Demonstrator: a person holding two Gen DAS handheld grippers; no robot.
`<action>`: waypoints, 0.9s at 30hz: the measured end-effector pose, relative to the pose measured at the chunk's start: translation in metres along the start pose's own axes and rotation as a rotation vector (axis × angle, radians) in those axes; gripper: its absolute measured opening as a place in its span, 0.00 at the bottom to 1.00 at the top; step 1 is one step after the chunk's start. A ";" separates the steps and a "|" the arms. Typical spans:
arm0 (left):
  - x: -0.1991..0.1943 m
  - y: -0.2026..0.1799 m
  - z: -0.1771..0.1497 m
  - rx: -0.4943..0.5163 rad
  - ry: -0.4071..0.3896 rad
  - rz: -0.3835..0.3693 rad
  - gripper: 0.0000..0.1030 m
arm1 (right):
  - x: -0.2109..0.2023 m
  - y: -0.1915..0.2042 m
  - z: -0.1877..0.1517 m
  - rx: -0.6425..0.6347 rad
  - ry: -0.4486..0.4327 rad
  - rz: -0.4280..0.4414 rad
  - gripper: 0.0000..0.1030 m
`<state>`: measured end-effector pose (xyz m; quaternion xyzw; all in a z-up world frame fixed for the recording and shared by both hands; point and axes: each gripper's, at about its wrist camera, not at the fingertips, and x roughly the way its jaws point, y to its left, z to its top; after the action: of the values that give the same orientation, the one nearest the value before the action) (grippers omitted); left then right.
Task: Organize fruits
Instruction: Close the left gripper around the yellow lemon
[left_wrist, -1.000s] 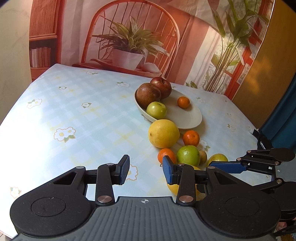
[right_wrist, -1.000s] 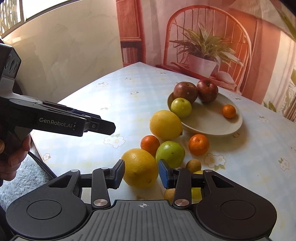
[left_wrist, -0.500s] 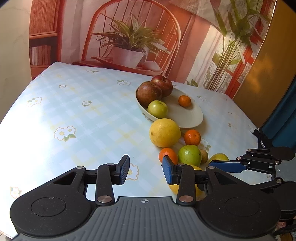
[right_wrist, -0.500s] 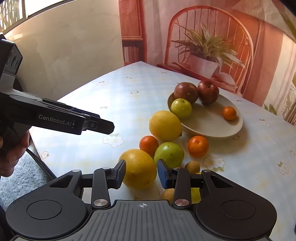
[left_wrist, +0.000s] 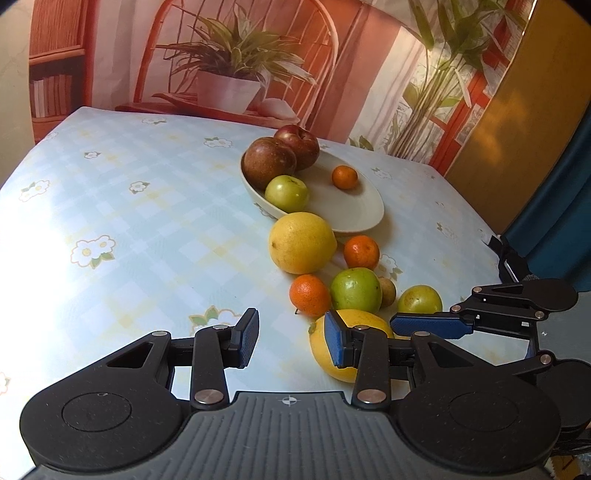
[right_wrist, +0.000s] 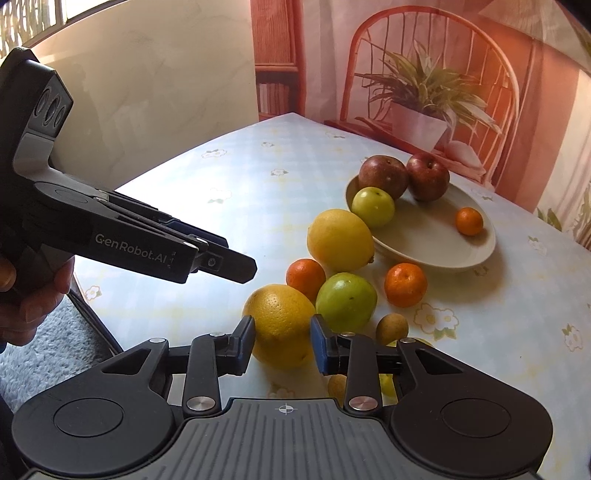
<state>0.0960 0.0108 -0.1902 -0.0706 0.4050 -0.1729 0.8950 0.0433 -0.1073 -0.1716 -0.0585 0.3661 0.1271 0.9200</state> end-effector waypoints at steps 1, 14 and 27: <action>0.002 -0.001 0.000 0.008 0.008 -0.003 0.40 | -0.001 -0.002 -0.001 0.004 0.000 0.003 0.29; 0.011 -0.014 0.005 0.030 0.015 -0.100 0.39 | -0.010 -0.018 -0.024 0.073 -0.007 0.038 0.29; 0.018 -0.020 0.002 0.006 0.035 -0.196 0.39 | -0.011 -0.022 -0.033 0.079 0.001 0.045 0.32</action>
<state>0.1036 -0.0142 -0.1961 -0.1042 0.4114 -0.2620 0.8668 0.0199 -0.1370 -0.1875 -0.0141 0.3725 0.1330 0.9183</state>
